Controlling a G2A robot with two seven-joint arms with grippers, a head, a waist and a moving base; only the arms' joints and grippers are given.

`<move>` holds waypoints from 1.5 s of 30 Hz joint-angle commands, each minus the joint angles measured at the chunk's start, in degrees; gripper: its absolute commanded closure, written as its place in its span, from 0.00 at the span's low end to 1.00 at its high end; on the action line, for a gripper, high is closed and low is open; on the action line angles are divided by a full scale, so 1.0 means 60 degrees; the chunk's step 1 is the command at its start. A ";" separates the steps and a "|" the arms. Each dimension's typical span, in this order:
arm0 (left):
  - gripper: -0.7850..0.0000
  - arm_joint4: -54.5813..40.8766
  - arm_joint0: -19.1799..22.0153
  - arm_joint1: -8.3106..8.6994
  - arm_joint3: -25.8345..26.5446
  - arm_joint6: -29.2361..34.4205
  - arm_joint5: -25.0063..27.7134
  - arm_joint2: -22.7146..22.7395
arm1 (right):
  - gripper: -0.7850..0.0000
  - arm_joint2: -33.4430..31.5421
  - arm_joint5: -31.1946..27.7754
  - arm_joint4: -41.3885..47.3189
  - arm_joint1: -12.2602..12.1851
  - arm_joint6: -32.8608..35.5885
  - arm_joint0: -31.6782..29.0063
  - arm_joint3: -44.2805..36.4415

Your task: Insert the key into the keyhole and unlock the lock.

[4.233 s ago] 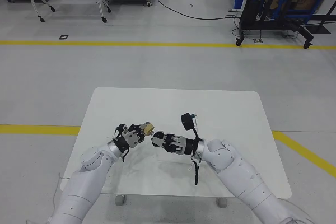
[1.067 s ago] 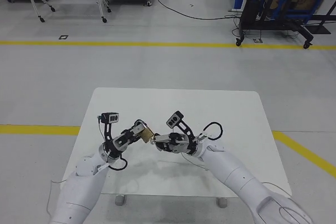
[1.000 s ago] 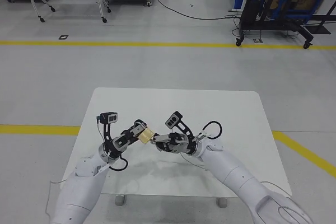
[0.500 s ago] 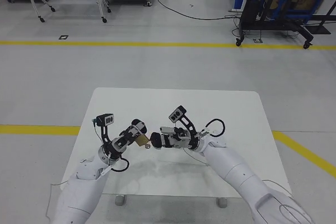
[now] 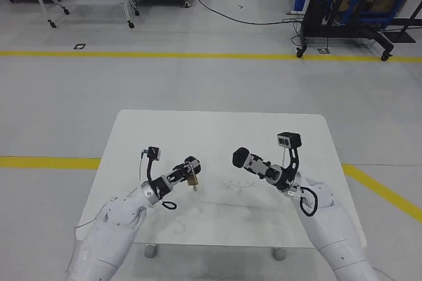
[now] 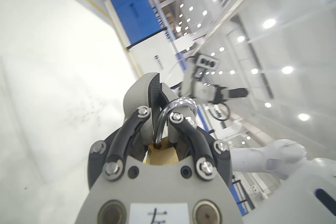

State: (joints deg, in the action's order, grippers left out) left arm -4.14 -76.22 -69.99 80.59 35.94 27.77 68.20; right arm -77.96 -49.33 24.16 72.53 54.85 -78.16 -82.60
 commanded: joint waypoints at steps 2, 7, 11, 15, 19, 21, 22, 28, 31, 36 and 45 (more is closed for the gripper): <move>1.00 0.1579 0.0010 -0.0004 0.0374 -0.0158 -0.1281 -0.0394 | 0.00 -0.0230 -0.0180 0.0015 -0.0022 -0.0231 -0.0240 -0.0185; 1.00 0.2350 0.0321 -0.0071 0.0463 -0.0031 -0.2744 -0.0929 | 0.00 -0.0230 -0.0180 0.0015 -0.0022 -0.0231 -0.0240 -0.0185; 1.00 0.2474 0.0956 -0.0203 0.0066 0.0113 -0.3556 -0.1419 | 0.00 -0.0230 -0.0180 0.0015 -0.0022 -0.0231 -0.0240 -0.0185; 1.00 0.2587 0.1590 -0.0378 -0.0523 0.0225 -0.3981 -0.2020 | 0.00 -0.0230 -0.0180 0.0015 -0.0022 -0.0231 -0.0240 -0.0185; 0.52 0.2636 0.1930 -0.0516 -0.1023 0.0083 -0.4057 -0.2414 | 0.00 -0.0230 -0.0180 0.0015 -0.0022 -0.0231 -0.0240 -0.0185; 0.00 0.2515 0.1988 -0.0548 -0.1122 0.0023 -0.4004 -0.2444 | 0.00 -0.0230 -0.0180 0.0015 -0.0022 -0.0231 -0.0240 -0.0185; 0.00 0.2434 0.1994 -0.0547 -0.1145 -0.0029 -0.3988 -0.2386 | 0.00 -0.0230 -0.0180 0.0015 -0.0022 -0.0231 -0.0240 -0.0185; 0.00 0.2482 0.1491 -0.0335 -0.0566 -0.0121 -0.3900 -0.1657 | 0.00 -0.0230 -0.0180 0.0015 -0.0022 -0.0231 -0.0240 -0.0185; 0.00 0.2468 0.0926 -0.0147 0.0127 -0.0219 -0.3687 -0.0971 | 0.00 -0.0230 -0.0180 0.0015 -0.0022 -0.0231 -0.0240 -0.0185; 0.00 0.3339 -0.0253 0.0152 0.1631 -0.1156 -0.2188 0.0147 | 0.00 -0.0240 -0.0144 0.0006 -0.0021 -0.0298 -0.0243 -0.0191; 0.00 0.6477 -0.1967 0.0415 0.3927 -0.4916 0.0179 0.1717 | 0.00 -0.2130 -0.1445 -0.2968 0.0007 -0.4047 -0.1222 -0.1418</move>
State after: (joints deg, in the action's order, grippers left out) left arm 32.78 -87.29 -67.56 102.75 10.65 27.63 77.23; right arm -89.81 -58.16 7.13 72.52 32.68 -84.92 -89.73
